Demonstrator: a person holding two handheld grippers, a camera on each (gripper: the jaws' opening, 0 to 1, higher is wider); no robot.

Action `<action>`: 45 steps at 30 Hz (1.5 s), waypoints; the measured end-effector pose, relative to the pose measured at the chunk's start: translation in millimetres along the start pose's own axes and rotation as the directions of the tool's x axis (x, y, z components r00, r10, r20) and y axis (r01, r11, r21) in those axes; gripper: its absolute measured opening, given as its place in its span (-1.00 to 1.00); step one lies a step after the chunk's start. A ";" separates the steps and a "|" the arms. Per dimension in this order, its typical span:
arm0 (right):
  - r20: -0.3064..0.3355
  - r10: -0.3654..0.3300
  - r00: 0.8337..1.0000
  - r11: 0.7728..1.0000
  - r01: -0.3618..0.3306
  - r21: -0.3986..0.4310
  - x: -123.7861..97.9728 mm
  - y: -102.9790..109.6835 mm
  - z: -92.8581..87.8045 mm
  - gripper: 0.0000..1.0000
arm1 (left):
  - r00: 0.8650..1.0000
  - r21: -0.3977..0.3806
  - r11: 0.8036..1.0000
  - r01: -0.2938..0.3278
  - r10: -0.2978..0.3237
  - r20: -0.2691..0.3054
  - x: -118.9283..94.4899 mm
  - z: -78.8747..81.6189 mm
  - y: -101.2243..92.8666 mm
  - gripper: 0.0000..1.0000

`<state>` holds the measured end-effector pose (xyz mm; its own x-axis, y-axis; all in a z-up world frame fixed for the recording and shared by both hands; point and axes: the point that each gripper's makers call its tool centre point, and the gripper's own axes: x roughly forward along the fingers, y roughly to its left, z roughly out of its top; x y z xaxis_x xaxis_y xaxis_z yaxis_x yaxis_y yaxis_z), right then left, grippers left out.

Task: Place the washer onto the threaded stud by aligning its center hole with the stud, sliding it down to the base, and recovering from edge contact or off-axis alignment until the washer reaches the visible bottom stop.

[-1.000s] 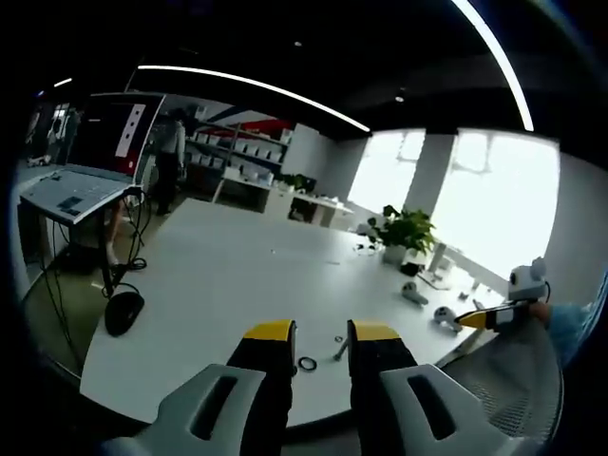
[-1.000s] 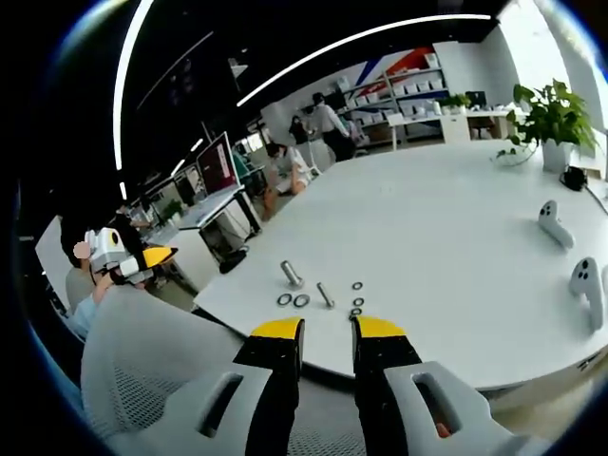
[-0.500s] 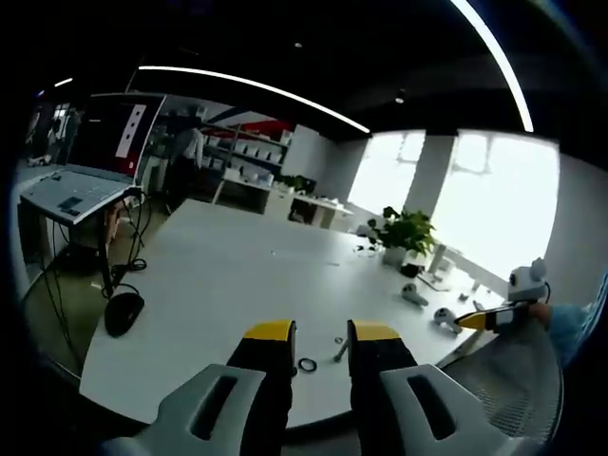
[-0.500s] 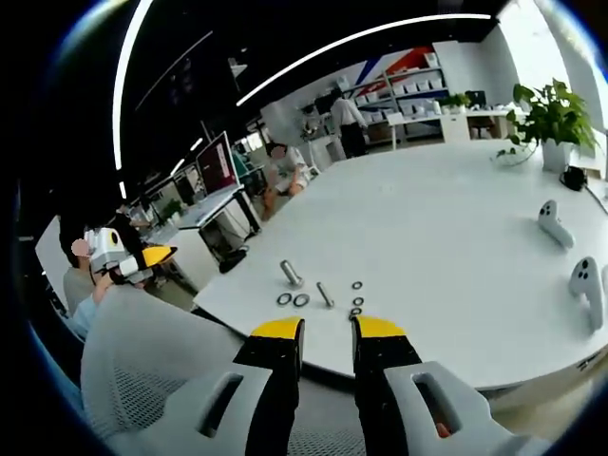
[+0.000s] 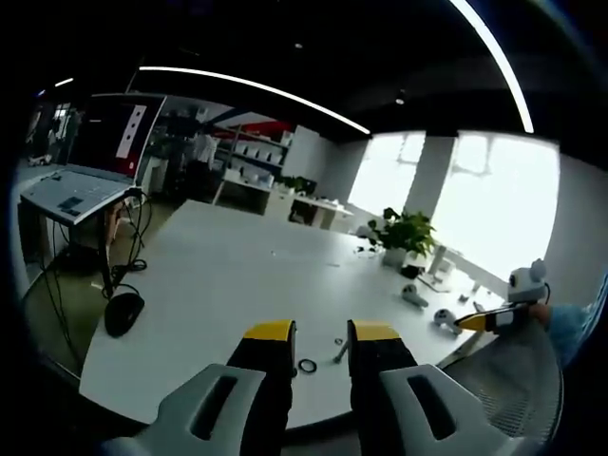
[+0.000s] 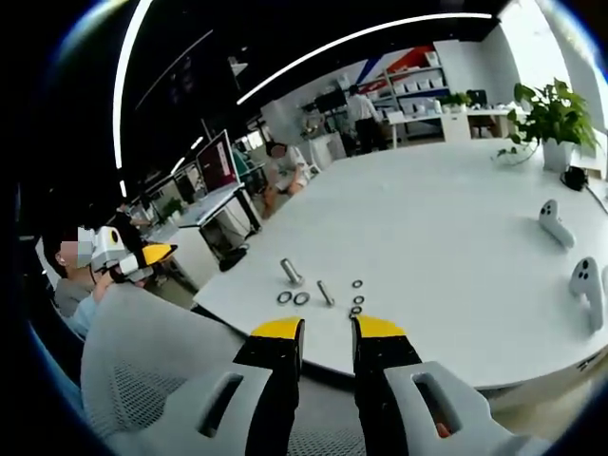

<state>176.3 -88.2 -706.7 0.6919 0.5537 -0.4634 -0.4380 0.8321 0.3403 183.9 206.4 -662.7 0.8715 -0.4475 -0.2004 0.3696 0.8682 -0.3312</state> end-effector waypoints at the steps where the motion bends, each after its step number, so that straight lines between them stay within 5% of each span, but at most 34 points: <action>1: -0.002 0.000 1.000 1.000 0.000 0.000 0.1 0.2 -0.2 -0.55 | 1.000 0.000 1.000 0.000 0.000 0.001 0.0 0.1 -0.3 -0.61; 10: -0.045 0.009 0.999 1.000 -0.009 -0.007 1.7 1.4 -6.0 -0.54 | 1.000 0.000 1.000 0.004 -0.004 0.011 -0.4 1.6 0.0 -0.61; 14: -0.134 0.050 0.990 0.998 -0.055 -0.034 4.4 6.3 -17.3 -0.53 | 1.000 0.000 1.000 0.004 -0.004 0.012 -0.9 2.1 -0.8 -0.61; 21: -0.364 0.184 0.913 0.969 -0.231 -0.088 3.2 23.8 -47.6 -0.52 | 1.000 -0.005 1.000 0.002 -0.002 0.021 -3.0 2.7 -3.5 -0.59; 28: -0.518 0.253 0.817 0.899 -0.397 -0.186 1.2 28.1 -50.1 -0.52 | 1.000 -0.007 1.000 0.003 -0.003 0.030 -4.5 4.2 -5.4 -0.59; 36: -0.570 0.250 0.783 0.847 -0.462 -0.263 20.4 35.9 -31.9 -0.52 | 1.000 -0.014 1.000 -0.003 0.003 0.029 -4.4 4.3 -4.4 -0.58; 42: -0.654 0.202 0.729 0.782 -0.522 -0.341 27.0 24.3 -27.5 -0.47 | 1.000 -0.017 1.000 -0.004 0.004 0.029 -4.6 4.0 -4.6 -0.57; 45: -0.657 0.190 0.730 0.780 -0.518 -0.351 35.4 18.7 -23.7 -0.46 | 1.000 -0.018 1.000 -0.004 0.004 0.029 -4.3 4.3 -4.5 -0.58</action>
<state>178.9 -52.2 -736.1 0.0450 0.5837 -0.8108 -0.9016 0.3733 0.2187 179.9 205.4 -656.4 0.8822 -0.4372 -0.1747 0.3604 0.8659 -0.3470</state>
